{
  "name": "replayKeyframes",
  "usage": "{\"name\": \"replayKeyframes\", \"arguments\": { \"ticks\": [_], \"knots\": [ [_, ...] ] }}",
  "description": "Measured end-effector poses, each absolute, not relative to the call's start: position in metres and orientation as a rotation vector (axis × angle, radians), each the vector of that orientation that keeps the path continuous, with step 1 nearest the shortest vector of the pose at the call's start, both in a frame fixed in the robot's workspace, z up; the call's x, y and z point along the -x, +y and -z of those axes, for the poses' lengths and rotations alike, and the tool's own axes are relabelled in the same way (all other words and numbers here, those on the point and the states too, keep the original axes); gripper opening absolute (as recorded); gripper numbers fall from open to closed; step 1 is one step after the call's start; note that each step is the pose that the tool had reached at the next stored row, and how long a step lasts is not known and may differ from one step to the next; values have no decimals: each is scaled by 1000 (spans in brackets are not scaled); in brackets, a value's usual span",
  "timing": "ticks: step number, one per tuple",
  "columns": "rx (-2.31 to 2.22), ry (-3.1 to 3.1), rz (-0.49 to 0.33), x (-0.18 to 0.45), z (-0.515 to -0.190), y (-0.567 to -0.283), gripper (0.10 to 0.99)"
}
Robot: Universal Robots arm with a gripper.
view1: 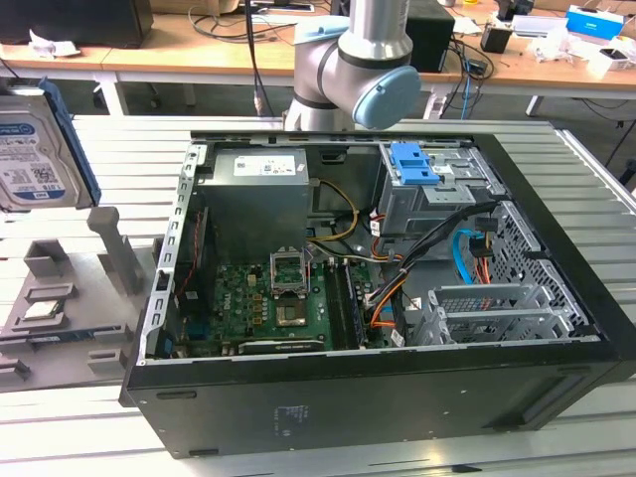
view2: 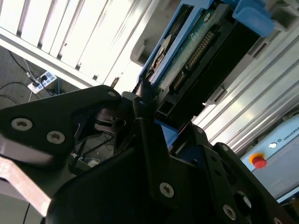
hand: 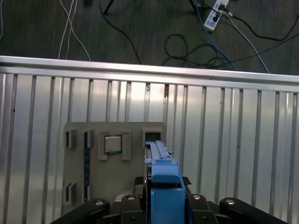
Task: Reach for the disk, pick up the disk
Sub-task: 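Pick up the disk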
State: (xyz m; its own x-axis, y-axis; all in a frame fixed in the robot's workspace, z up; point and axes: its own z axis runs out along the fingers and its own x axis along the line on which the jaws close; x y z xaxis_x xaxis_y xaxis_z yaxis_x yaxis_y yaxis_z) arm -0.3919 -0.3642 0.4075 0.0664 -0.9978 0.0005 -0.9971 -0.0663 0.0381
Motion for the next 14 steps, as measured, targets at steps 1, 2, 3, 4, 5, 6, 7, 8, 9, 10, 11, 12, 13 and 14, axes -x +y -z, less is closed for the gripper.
{"name": "replayKeyframes", "arguments": {
  "ticks": [1, 2, 3, 4, 5, 6, 7, 8, 9, 10, 11, 12, 13, 14],
  "knots": [
    [-2273, -2127, 40, 392, -409, -364, 369],
    [-2273, -2127, 40, 392, -410, -364, 369],
    [-2273, -2127, 40, 392, -413, -364, 369],
    [-2273, -2127, 40, 392, -415, -364, 369],
    [-2273, -2127, 40, 392, -417, -364, 369],
    [-2273, -2127, 40, 392, -418, -364, 369],
    [-2273, -2127, 40, 392, -420, -364, 369],
    [-2273, -2127, 40, 392, -421, -364, 369],
    [-2273, -2127, 40, 392, -423, -364, 369],
    [-2273, -2127, 40, 391, -425, -364, 369],
    [-2273, -2127, 40, 391, -426, -364, 369],
    [-2273, -2127, 40, 391, -428, -364, 369],
    [-2273, -2127, 40, 391, -429, -364, 369],
    [-2273, -2127, 40, 391, -431, -364, 369]
  ]
}}
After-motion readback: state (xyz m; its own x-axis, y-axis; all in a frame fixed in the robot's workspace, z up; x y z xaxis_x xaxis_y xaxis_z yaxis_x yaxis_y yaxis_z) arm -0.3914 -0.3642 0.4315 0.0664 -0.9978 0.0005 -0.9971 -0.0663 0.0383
